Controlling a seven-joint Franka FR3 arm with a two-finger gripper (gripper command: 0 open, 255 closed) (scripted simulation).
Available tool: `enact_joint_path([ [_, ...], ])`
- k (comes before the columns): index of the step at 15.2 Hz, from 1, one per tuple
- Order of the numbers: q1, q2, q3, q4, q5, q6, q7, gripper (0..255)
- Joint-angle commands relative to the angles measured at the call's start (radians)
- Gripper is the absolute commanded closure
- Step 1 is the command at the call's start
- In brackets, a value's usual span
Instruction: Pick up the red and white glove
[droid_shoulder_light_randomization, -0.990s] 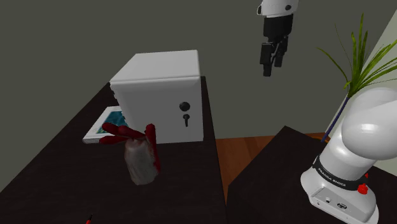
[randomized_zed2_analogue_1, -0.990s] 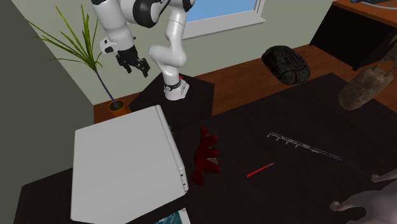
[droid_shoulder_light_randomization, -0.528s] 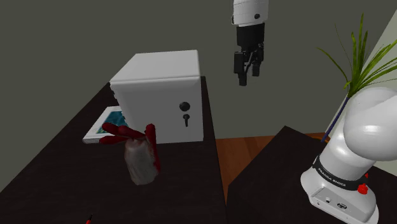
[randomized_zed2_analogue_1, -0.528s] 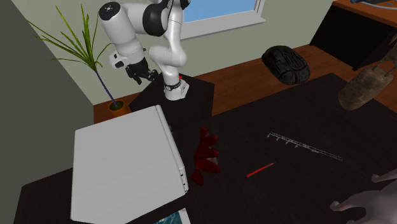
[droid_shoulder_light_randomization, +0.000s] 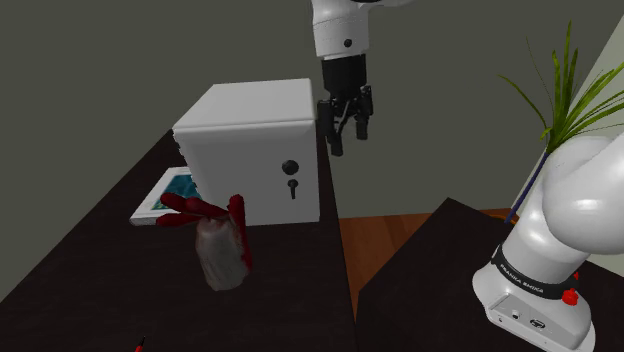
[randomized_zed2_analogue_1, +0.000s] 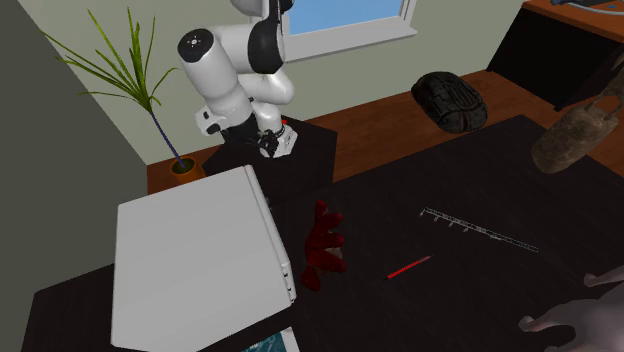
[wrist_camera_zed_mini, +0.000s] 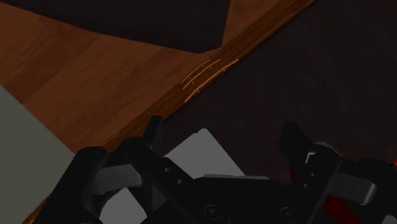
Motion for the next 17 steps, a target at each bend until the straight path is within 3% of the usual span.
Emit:
enact_joint_path([
  [1, 0.012, 0.059, 0.024, 0.052, 0.018, 0.004, 0.028, 0],
  [9, 0.065, 0.314, 0.120, 0.276, 0.049, 0.035, 0.151, 0],
  [17, 0.144, 0.599, 0.190, 0.573, 0.019, 0.027, 0.281, 0],
])
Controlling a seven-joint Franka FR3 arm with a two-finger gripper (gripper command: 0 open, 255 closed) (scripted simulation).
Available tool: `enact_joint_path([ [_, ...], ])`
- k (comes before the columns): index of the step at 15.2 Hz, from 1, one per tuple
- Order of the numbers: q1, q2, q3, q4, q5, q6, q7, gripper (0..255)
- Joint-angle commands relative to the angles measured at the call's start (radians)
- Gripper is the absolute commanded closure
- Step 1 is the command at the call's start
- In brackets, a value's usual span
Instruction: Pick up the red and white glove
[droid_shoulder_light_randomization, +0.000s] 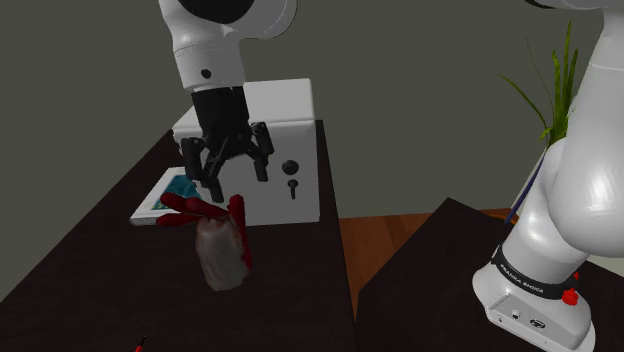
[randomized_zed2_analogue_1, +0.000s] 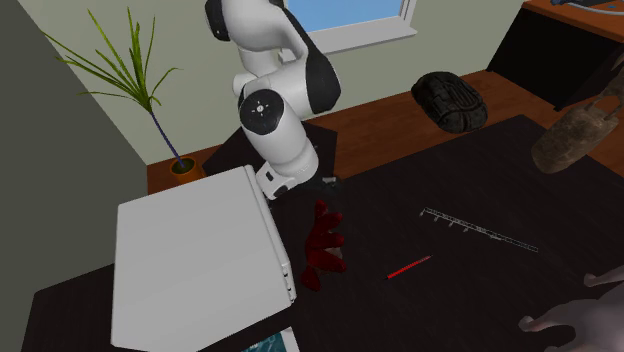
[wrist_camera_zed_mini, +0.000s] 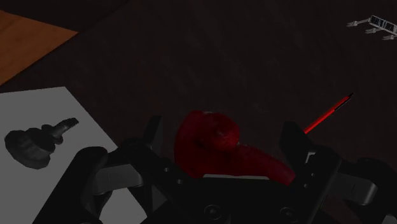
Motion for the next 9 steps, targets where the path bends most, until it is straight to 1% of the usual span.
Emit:
enact_joint_path([
  [1, 0.012, 0.043, 0.006, 0.036, -0.008, 0.006, 0.013, 0],
  [7, 0.014, 0.053, 0.004, -0.031, -0.009, 0.080, -0.005, 0],
  [9, 0.014, 0.054, 0.004, -0.037, -0.010, 0.088, -0.007, 0],
])
